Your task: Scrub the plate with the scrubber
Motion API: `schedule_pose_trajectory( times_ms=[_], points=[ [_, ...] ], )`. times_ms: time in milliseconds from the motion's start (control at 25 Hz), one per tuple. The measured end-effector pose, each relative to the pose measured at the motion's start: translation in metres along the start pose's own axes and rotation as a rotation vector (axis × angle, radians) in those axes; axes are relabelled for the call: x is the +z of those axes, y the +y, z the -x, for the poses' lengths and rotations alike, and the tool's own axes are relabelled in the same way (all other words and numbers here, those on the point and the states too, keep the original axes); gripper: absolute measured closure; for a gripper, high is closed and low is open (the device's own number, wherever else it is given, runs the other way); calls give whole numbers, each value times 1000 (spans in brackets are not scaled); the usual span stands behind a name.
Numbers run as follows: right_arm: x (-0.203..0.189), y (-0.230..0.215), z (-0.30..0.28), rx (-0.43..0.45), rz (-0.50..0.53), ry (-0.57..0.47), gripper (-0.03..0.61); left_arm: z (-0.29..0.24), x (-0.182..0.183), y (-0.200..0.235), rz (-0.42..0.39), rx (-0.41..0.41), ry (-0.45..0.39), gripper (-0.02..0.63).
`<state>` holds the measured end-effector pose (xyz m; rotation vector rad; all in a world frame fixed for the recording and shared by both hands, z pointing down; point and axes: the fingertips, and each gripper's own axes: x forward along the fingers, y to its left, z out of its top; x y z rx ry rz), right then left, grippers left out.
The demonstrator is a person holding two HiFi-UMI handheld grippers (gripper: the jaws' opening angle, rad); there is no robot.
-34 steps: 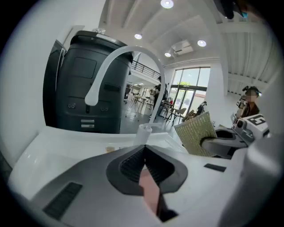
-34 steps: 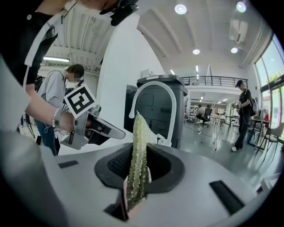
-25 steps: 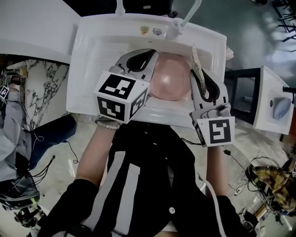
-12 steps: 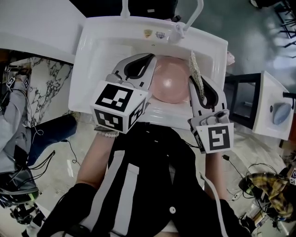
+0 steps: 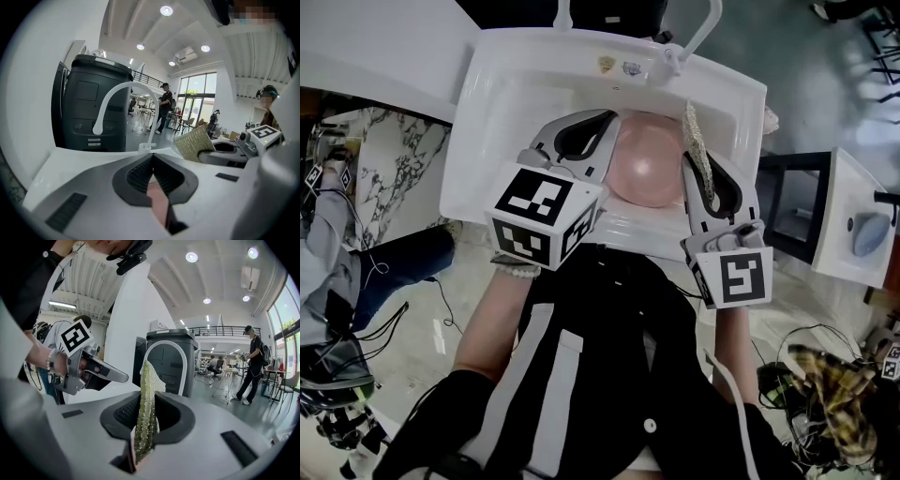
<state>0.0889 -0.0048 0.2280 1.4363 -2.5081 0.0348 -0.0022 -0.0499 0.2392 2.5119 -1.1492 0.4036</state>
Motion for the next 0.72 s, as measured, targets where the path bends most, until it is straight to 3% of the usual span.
schedule_pose_trajectory(
  times_ms=[720],
  points=[
    [-4,7,3,17,36,30,508,-1,-11,2,32,5,28,612]
  ],
)
